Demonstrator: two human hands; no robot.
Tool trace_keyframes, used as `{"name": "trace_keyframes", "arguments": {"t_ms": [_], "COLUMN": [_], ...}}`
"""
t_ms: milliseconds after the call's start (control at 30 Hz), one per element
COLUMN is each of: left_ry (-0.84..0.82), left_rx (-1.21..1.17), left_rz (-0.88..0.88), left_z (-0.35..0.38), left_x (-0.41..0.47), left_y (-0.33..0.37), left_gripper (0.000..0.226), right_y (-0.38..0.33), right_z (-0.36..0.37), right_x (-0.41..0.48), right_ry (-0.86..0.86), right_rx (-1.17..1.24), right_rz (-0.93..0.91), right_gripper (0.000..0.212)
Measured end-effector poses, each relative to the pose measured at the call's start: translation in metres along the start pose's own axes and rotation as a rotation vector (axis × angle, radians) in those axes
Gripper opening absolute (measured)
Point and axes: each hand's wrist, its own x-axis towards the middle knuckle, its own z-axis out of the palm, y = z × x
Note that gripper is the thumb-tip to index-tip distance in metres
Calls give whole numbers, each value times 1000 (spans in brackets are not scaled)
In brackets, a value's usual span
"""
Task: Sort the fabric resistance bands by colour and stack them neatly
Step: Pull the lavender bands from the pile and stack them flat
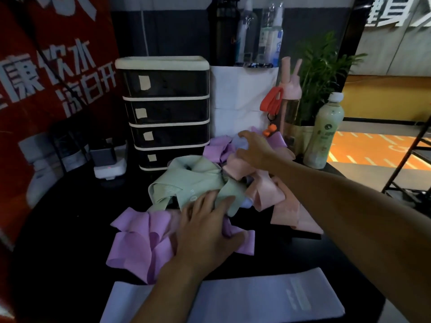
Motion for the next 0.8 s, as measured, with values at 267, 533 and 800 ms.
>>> {"name": "trace_keyframes", "arguments": {"t_ms": [267,533,800], "left_ry": [58,38,143], "left_rx": [-47,-58,-284], "left_rz": [10,28,60], "left_z": [4,1,-9], "left_x": [0,0,-1], "left_y": [-1,-1,10], "left_gripper": [81,78,61], "right_y": [8,-14,-48], "right_z": [17,-16,-80], "right_x": [25,8,-34], "right_ry": [150,266,311], "right_rx": [158,120,368], "right_rz": [179,-43,-139], "right_gripper": [42,15,20]}}
